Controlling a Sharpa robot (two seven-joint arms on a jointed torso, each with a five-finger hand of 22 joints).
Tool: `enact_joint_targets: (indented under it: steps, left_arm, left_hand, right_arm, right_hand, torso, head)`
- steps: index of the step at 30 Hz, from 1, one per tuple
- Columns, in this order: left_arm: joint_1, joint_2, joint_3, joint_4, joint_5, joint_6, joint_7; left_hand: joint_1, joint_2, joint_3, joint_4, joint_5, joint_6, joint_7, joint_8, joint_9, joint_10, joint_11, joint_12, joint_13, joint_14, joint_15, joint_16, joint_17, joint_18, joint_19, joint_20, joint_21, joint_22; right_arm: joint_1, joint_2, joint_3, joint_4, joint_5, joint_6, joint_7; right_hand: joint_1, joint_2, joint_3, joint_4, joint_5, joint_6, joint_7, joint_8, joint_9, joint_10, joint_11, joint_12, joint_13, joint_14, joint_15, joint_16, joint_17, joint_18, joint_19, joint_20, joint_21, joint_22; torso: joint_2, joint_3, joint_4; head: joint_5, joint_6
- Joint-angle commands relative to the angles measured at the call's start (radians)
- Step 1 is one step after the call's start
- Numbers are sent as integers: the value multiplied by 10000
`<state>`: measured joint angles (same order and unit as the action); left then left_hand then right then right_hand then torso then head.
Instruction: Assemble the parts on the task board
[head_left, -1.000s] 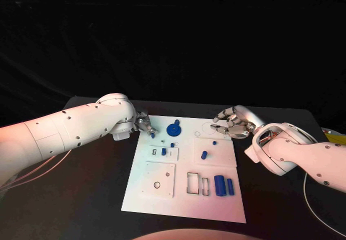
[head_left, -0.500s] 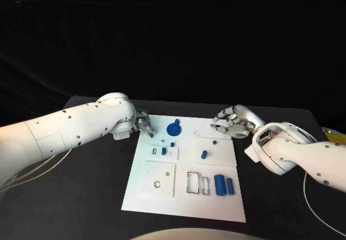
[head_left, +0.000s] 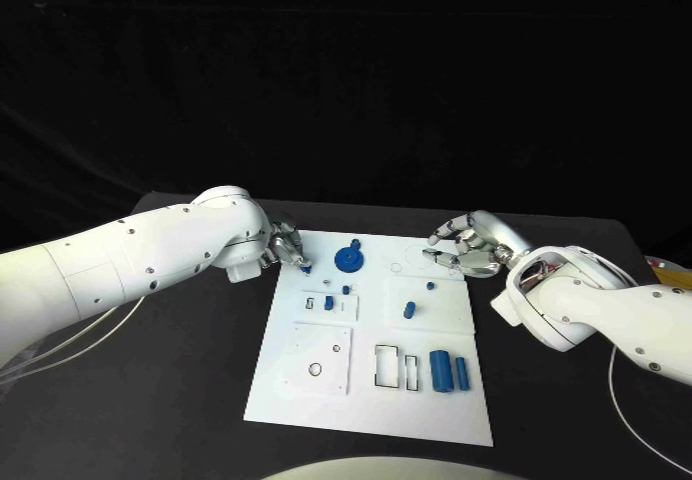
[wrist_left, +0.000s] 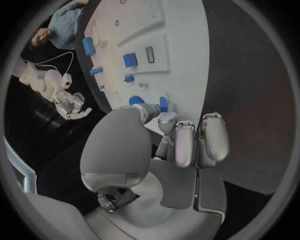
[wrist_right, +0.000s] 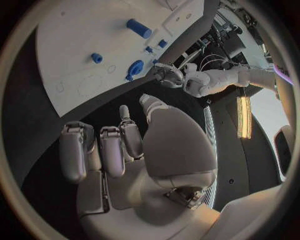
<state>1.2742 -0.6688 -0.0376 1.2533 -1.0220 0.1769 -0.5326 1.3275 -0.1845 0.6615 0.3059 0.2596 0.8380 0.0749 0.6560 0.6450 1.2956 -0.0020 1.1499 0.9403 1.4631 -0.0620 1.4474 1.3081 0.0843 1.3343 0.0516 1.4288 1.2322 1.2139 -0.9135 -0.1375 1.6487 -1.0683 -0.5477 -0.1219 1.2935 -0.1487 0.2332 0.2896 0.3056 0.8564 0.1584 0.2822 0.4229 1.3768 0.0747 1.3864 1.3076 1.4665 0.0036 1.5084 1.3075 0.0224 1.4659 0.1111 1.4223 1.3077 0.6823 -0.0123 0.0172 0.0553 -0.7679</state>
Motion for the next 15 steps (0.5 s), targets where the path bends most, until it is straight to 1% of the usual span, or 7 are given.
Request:
enact_joint_targets:
  steps: [1, 5, 8, 9, 12, 13, 15]
  left_arm:
    - [-3, -152, 8, 267, 768, -254, 88]
    - [-4, -502, 20, 814, 1047, -327, 12]
    - [-4, -798, 37, 1296, 1121, -348, -39]
    - [-3, -892, 41, 1452, 1116, -350, -55]
    - [-5, -1049, 46, 1729, 1028, -360, -78]
    - [-16, -1149, 47, 1908, 904, -385, -82]
    - [-40, -1257, 47, 2099, 704, -430, -74]
  left_hand:
    - [-78, -149, 1448, -1322, 55, -7, -51, 667, 953, 18, -56, -13, 17, 528, -29, 2, 504, -92, -24, -23, 7, 42]
    - [-245, -241, 1684, -1381, 69, 20, -82, 786, 1019, 47, -83, -11, -1, 529, -54, 6, 511, -94, -10, -42, 21, 63]
    - [-417, -362, 1927, -1464, 73, 30, -111, 902, 1080, 26, -111, -81, -121, 530, -78, 6, 514, -101, 14, -63, 41, 103]
    - [-465, -394, 1972, -1478, 75, 65, -128, 950, 1101, 96, -122, 17, 18, 531, -86, 7, 516, -104, 24, -67, 47, 117]
    - [-623, -481, 2122, -1515, 86, 123, -178, 1080, 1158, 150, -165, 57, 60, 532, -120, 7, 517, -114, 58, -84, 70, 169]
    - [-633, -488, 2137, -1521, 88, 127, -182, 1091, 1162, 155, -169, 62, 65, 534, -123, 11, 523, -116, 66, -86, 75, 181]
    - [-687, -526, 2206, -1541, 95, 155, -203, 1147, 1185, 180, -187, 81, 86, 534, -138, 8, 520, -116, 67, -93, 77, 184]
  right_arm:
    - [-8, 1, 0, -2, -97, 146, 60]
    - [-8, -6, 0, -8, -96, 152, 63]
    - [-8, -8, 0, -22, -93, 160, 65]
    - [-8, -9, 0, -30, -91, 162, 65]
    - [-9, -6, 0, -45, -88, 164, 66]
    - [-11, -3, -1, -55, -87, 168, 66]
    - [-15, 0, -1, -62, -85, 171, 67]
  right_hand:
    - [-78, 58, -58, -9, 56, -14, -10, 32, 16, -38, 2, -33, 387, 606, -16, -58, 741, 147, 215, -28, -33, 1958]
    - [-91, 65, -63, -5, 57, -13, -11, 37, 17, -43, 2, -38, 381, 602, -18, -66, 724, 151, 206, -30, -52, 1950]
    - [-91, 65, -63, -5, 57, -13, -11, 37, 17, -43, 2, -38, 381, 602, -18, -66, 724, 151, 206, -30, -52, 1950]
    - [-91, 65, -63, -5, 57, -13, -11, 37, 17, -43, 2, -38, 381, 602, -18, -66, 724, 151, 206, -30, -52, 1950]
    - [-91, 65, -63, -5, 57, -13, -11, 37, 17, -43, 2, -38, 381, 602, -18, -66, 724, 151, 206, -30, -52, 1950]
    - [-91, 65, -63, -5, 57, -13, -11, 37, 17, -43, 2, -38, 381, 602, -18, -66, 724, 151, 206, -30, -52, 1950]
    - [-91, 65, -63, -5, 57, -13, -11, 37, 17, -43, 2, -38, 381, 602, -18, -66, 724, 151, 206, -30, -52, 1950]
  torso:
    - [-4, 0, 14]
    - [-9, 4, 28]
    - [-17, 6, 31]
    - [-20, 7, 30]
    - [-22, 8, 38]
    - [-15, 3, 34]
    - [-4, -8, 21]
  head:
    - [0, -14]
    - [14, -19]
    - [36, -42]
    - [46, -45]
    - [70, -57]
    - [80, -60]
    - [102, -72]
